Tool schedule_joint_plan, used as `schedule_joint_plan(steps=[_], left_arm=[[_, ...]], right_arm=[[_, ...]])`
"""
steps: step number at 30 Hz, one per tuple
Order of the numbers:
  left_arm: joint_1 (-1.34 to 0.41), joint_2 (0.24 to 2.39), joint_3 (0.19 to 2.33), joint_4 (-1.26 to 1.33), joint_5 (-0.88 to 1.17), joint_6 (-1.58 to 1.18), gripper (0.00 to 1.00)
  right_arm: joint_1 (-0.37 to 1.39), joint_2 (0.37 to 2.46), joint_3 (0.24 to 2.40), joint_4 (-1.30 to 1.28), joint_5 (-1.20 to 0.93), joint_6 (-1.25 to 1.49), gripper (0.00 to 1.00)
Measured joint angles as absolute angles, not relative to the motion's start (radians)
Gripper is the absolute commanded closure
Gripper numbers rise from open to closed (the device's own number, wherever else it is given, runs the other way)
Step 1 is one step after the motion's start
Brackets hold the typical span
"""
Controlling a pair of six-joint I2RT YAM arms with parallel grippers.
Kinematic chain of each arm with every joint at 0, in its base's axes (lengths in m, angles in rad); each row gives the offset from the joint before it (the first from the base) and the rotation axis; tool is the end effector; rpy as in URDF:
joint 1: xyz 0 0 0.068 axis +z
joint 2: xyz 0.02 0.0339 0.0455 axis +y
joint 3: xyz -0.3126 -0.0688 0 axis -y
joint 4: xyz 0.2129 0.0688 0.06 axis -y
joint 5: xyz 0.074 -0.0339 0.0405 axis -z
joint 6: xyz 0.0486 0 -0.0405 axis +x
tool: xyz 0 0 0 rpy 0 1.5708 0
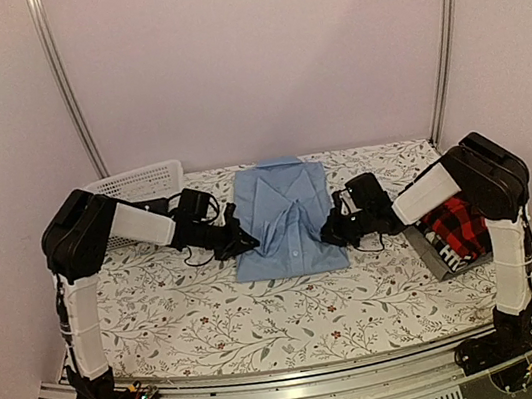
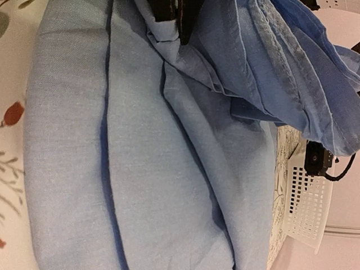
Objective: Fold and stack the long sleeve shirts
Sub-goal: Fold the rectangle-folded shirt at the center of the board.
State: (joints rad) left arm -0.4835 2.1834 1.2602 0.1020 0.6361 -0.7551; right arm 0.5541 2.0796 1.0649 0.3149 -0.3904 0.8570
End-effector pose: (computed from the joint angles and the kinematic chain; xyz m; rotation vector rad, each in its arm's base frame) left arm 0.3877 -0.2362 0.1529 -0.0183 2.6131 -1.2865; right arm 0.3530 0.2402 0.1607 0.1489 2.4910 1.1238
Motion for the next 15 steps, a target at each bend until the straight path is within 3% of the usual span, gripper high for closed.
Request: schedule_joint_plan(steps=[8, 15], left_arm=[[-0.530, 1.938, 0.935, 0.142, 0.617, -0.790, 1.00], [-0.538, 1.764, 0.867, 0.129, 0.590, -0.790, 1.00]], right_arm=[[0.668, 1.927, 0.862, 0.341, -0.378, 0.899, 1.00], [0.686, 1.782, 0.862, 0.241, -0.339, 0.895, 1.00]])
